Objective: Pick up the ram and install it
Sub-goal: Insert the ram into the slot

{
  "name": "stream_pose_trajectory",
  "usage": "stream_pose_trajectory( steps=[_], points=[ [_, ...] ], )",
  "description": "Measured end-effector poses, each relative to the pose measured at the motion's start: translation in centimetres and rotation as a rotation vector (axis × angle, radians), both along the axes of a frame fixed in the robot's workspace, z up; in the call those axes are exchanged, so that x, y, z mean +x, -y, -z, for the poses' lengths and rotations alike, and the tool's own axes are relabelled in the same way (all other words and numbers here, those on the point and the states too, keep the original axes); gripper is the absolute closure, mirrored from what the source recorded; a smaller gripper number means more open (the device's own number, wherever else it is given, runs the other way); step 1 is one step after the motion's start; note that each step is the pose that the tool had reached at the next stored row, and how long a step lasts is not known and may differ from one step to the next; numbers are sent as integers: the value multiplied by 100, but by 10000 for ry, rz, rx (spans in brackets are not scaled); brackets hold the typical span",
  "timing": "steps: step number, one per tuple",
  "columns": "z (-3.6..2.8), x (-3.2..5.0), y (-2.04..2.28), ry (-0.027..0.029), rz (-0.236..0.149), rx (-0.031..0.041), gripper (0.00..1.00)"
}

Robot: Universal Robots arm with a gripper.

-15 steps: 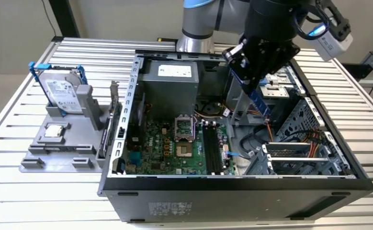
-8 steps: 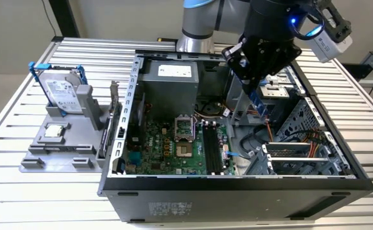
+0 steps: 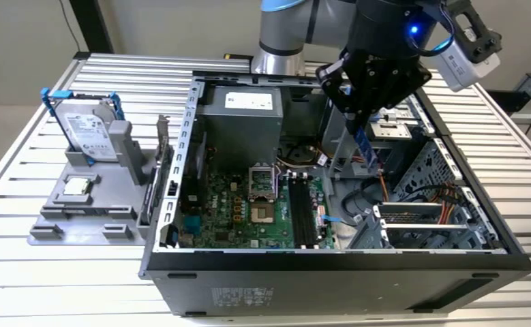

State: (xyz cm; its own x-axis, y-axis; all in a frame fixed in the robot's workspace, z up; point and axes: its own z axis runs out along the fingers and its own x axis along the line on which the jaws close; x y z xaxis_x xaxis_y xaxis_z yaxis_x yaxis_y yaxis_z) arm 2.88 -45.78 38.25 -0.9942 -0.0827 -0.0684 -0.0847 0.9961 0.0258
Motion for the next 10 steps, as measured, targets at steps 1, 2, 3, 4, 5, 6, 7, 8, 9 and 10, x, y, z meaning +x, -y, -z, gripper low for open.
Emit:
stream_pose_trajectory(
  steps=[1, 2, 3, 4, 5, 6, 7, 8, 9, 10],
  points=[
    [0, 0, 0, 0, 80, 0, 100],
    [0, 0, 0, 0, 159, 0, 100],
    [0, 0, 0, 0, 235, 0, 100],
    [0, 0, 0, 0, 311, 1, 100],
    [0, 0, 0, 0, 387, 0, 100],
    [0, 0, 0, 0, 445, 0, 100],
    [0, 0, 0, 0, 505, 0, 100],
    [0, -1, 0, 0, 548, 1, 100],
    [0, -1, 0, 0, 550, 0, 100],
    [-1, 0, 0, 0, 551, 0, 100]
  ],
)
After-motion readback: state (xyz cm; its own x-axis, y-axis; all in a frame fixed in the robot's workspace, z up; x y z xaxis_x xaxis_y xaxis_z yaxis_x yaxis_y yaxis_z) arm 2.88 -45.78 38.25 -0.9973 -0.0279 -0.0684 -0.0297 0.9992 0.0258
